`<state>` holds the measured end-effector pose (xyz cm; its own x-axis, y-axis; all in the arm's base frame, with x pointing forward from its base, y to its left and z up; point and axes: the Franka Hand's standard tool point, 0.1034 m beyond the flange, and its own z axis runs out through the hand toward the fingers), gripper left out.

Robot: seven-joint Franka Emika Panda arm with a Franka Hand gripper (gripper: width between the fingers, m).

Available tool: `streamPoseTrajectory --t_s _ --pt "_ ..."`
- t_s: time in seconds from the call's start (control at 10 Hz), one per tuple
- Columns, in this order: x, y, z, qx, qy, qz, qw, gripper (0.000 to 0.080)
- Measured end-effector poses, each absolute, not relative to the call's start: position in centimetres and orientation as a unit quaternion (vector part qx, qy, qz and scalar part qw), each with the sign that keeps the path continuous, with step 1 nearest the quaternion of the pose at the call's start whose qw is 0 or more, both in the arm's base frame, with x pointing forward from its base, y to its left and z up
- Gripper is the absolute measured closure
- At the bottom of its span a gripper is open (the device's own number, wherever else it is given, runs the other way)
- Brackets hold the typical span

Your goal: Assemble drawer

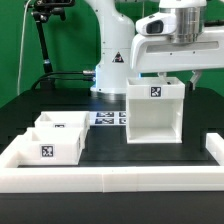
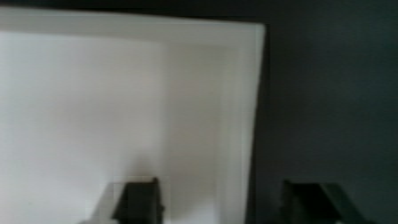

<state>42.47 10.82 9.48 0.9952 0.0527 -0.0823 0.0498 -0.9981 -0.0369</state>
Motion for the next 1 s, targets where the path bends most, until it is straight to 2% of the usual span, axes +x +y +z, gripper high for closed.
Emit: streamPoseTrajectory --t_s 0.1,0.2,0.3,0.4,1.0 --pt "42.47 10.81 9.48 -0.999 -0.026 0.042 0.017 0.0603" --pt "42.46 10.81 9.48 -0.999 -0.026 0.042 0.017 0.0603" --pt "42.46 10.81 9.47 -0.999 -0.026 0.042 0.017 0.0729" --pt "42.47 10.82 9.48 -0.999 -0.025 0.042 0.018 0.0763" --pt "42.47 10.82 9.48 -0.999 -0.025 0.042 0.018 0.0763"
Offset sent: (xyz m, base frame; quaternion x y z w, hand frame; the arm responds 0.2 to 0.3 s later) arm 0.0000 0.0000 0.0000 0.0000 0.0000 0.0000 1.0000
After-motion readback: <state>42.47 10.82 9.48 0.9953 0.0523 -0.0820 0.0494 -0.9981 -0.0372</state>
